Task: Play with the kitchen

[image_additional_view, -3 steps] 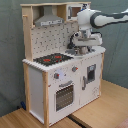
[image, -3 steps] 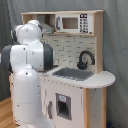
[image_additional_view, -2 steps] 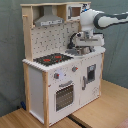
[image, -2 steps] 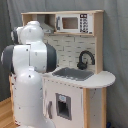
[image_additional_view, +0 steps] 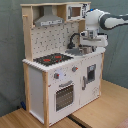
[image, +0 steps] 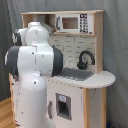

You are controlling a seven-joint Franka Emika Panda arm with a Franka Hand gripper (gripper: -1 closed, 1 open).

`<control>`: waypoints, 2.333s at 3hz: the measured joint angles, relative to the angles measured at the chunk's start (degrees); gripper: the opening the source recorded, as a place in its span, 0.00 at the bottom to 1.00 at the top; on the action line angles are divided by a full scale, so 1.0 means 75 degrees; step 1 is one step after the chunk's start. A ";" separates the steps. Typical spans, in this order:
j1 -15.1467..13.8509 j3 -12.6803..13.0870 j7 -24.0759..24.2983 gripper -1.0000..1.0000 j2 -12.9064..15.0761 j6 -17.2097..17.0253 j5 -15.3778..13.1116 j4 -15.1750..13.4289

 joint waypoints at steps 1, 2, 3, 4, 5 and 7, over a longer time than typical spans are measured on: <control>-0.0002 -0.0061 0.0326 0.00 0.0322 0.0317 -0.0489 -0.0201; -0.0018 -0.0526 0.0388 0.00 0.0298 0.0734 -0.0956 -0.0182; -0.0017 -0.1150 0.0360 0.00 0.0050 0.1118 -0.0959 -0.0084; -0.0017 -0.1646 0.0165 0.00 -0.0380 0.1460 -0.0908 -0.0041; -0.0016 -0.1996 -0.0154 0.00 -0.0936 0.1632 -0.0702 0.0176; -0.0018 -0.2493 -0.0807 0.00 -0.1911 0.1839 0.0081 0.0622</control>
